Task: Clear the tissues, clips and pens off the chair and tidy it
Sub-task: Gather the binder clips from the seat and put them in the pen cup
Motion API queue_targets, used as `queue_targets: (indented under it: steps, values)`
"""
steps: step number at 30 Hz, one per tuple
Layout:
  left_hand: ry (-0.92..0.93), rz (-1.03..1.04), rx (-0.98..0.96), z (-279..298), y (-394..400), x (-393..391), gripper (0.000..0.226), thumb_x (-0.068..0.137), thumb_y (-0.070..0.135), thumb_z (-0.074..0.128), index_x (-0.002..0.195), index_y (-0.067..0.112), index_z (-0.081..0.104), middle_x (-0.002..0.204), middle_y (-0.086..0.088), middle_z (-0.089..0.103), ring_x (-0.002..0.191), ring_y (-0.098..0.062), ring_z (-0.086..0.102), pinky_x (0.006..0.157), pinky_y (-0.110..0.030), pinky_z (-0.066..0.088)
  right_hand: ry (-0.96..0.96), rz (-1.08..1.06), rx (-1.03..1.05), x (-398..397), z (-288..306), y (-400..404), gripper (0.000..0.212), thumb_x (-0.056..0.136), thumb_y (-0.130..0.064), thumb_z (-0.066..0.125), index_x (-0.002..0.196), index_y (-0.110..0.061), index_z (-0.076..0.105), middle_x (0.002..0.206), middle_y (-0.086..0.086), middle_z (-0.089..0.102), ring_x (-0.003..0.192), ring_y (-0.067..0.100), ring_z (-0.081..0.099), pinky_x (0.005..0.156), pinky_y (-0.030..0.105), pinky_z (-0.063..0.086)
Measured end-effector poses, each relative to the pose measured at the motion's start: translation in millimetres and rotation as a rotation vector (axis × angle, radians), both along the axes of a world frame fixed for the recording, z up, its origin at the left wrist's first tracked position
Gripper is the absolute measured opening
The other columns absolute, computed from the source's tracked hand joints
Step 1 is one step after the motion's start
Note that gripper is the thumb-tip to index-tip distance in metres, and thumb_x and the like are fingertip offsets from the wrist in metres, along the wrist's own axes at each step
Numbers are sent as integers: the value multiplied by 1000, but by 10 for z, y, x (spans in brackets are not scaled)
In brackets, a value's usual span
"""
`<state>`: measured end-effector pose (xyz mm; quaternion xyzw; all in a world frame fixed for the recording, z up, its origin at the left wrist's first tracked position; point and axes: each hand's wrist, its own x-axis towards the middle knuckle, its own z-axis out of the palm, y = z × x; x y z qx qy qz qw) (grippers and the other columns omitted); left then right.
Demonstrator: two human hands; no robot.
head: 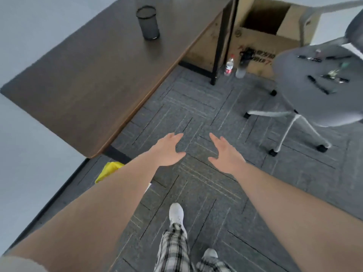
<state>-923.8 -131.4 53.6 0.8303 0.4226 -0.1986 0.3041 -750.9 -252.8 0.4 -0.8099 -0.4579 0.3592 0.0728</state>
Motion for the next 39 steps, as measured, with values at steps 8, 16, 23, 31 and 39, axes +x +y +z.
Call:
queue_targets:
  steps: [8,16,23,31,39]
  values:
    - [-49,-296,56,181,476,1497,71,93,39,51,151,26,12,160,-7,9,146,-29,18,116,-44,25,-86,-272,9,1270,356,-67,83,93,-34,56,149,-44,-5,162,1,3,147,27,18,108,49,39]
    - [-80,-530,63,174,902,3104,70,94,36,52,151,25,13,160,-7,8,147,-28,14,116,-43,22,-142,-576,-4,2495,544,-51,80,92,-33,56,150,-40,3,162,-1,9,145,28,24,106,51,41]
    - [-83,-736,66,3,834,4592,64,95,31,49,150,23,18,160,-7,12,144,-28,21,115,-45,29,-128,-751,-34,3445,363,-213,78,91,-34,56,146,-46,3,153,-2,24,133,29,39,94,50,49]
    - [-32,-795,87,-241,855,6230,61,95,34,48,149,23,22,159,-2,15,143,-26,24,111,-45,32,-101,-811,-116,4969,42,-222,71,93,-21,48,149,-40,8,141,5,34,121,33,44,80,42,48]
    - [24,-870,63,-608,1026,7447,58,94,34,48,147,26,24,157,-1,19,141,-27,27,110,-47,35,-78,-791,-161,5990,-184,-11,60,93,-19,45,146,-36,22,137,6,40,121,33,45,85,42,47]
